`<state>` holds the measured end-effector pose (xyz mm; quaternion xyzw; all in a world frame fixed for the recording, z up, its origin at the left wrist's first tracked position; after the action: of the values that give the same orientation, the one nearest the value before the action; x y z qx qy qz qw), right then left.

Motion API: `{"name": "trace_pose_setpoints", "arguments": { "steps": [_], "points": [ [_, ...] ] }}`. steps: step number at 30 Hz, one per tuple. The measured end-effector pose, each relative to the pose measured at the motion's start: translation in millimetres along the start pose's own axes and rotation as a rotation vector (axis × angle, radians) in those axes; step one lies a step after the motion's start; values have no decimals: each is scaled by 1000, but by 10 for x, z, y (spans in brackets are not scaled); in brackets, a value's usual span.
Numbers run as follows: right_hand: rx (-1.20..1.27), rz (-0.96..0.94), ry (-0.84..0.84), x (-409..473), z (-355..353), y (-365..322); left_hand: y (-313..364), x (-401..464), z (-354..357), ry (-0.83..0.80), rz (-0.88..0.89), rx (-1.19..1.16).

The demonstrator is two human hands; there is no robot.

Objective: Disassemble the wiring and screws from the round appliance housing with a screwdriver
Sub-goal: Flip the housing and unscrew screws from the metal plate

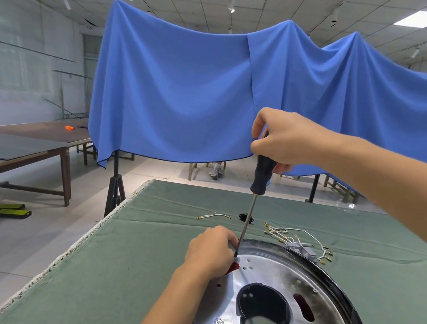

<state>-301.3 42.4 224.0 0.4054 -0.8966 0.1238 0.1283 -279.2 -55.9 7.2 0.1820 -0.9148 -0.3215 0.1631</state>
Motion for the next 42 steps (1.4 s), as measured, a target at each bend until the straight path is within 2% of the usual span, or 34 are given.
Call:
{"name": "trace_pose_setpoints", "arguments": {
  "steps": [4, 8, 13, 19, 25, 29, 34, 38, 42],
  "points": [
    [-57, 5, -36, -28, 27, 25, -9, 17, 41, -21, 21, 58],
    [-248, 7, 178, -41, 16, 75, -21, 16, 63, -40, 21, 109],
    [-190, -15, 332, -3, -80, 102, -17, 14, 43, -25, 32, 89],
    [-181, -25, 368, -14, -118, 133, 4, 30, 32, 17, 44, 90],
    [-130, -20, 504, -155, -181, 282, -3, 30, 18, 65, 68, 115],
    [-50, 20, 673, -321, -180, 533, -3, 17, 1, 81, 80, 116],
    [163, 103, 860, -562, 77, 923, -5, -4, -9, 59, 110, 125],
    [390, 216, 848, -700, 537, 1113, 17, -17, -10, 40, 135, 120],
    [455, 218, 749, -770, 980, 1074, 44, -16, 6, 28, 139, 118]
  ]
}}
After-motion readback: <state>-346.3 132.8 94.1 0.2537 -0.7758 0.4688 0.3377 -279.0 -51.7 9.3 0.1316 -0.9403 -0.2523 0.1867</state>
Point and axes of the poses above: each hand's wrist, its own x-axis towards the middle knuckle, its own z-axis out of the palm, y = z × x, the point moved 6 cm from there along x, towards the middle knuckle, and after that the axes turned 8 degrees about -x, right-handed, at the moved point
